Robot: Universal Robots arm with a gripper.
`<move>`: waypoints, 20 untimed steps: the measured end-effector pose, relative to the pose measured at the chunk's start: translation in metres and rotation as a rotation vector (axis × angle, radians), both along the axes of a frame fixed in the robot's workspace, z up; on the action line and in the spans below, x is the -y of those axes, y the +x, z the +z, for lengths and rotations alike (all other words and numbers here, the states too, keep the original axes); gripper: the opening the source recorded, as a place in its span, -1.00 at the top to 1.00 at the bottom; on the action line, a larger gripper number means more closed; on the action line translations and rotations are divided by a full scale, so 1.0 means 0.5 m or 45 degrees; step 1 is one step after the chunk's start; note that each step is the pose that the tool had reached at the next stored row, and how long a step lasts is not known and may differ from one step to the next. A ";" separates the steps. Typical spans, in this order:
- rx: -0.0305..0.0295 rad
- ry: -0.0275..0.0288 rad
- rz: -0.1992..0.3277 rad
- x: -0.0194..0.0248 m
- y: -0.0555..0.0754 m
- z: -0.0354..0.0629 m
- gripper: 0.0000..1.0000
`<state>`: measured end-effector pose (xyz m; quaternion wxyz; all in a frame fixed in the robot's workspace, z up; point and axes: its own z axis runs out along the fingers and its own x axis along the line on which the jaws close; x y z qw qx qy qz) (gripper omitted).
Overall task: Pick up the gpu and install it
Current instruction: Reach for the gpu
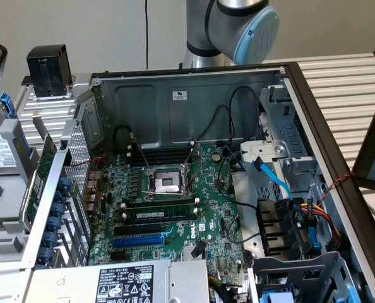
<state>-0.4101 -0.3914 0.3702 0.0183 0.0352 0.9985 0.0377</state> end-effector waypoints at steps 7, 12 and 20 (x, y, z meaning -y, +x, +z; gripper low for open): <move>0.0027 0.0001 0.000 -0.0001 -0.004 -0.002 0.28; 0.0414 0.0000 0.000 -0.0055 -0.020 -0.008 0.15; 0.0557 -0.0002 0.000 -0.0123 -0.044 -0.034 0.15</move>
